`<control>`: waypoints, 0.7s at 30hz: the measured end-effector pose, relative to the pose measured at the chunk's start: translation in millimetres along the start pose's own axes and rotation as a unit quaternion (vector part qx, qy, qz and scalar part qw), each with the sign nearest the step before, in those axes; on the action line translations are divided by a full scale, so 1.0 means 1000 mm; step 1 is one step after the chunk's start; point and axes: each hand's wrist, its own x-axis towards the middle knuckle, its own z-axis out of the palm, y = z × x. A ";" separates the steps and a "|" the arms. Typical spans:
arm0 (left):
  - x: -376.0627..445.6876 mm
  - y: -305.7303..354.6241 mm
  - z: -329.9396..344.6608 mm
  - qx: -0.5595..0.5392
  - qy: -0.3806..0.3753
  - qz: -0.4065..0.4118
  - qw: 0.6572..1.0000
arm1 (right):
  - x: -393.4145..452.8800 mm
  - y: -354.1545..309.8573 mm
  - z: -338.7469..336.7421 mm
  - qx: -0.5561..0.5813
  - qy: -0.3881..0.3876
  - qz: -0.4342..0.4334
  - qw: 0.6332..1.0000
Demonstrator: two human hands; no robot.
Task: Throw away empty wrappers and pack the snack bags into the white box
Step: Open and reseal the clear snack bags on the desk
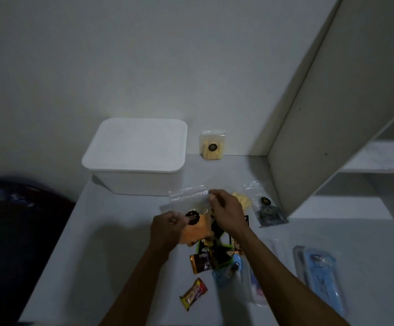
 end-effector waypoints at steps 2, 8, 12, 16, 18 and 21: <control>-0.007 0.007 -0.005 -0.016 -0.012 0.019 1.000 | -0.012 -0.015 -0.004 0.042 0.013 -0.009 0.999; -0.031 0.045 -0.007 -0.106 -0.045 0.063 0.991 | -0.044 -0.049 -0.036 0.132 0.081 -0.019 0.988; -0.045 0.079 -0.002 -0.158 -0.011 0.110 0.981 | -0.057 -0.062 -0.063 0.159 0.075 -0.040 0.984; -0.052 0.105 0.011 -0.189 0.016 0.149 0.971 | -0.060 -0.071 -0.089 0.187 0.058 -0.044 0.980; -0.055 0.118 0.021 -0.204 0.020 0.154 0.967 | -0.059 -0.076 -0.106 0.188 0.051 -0.046 0.980; -0.059 0.136 0.039 -0.202 0.010 0.169 0.965 | -0.054 -0.081 -0.136 0.162 0.040 -0.062 0.984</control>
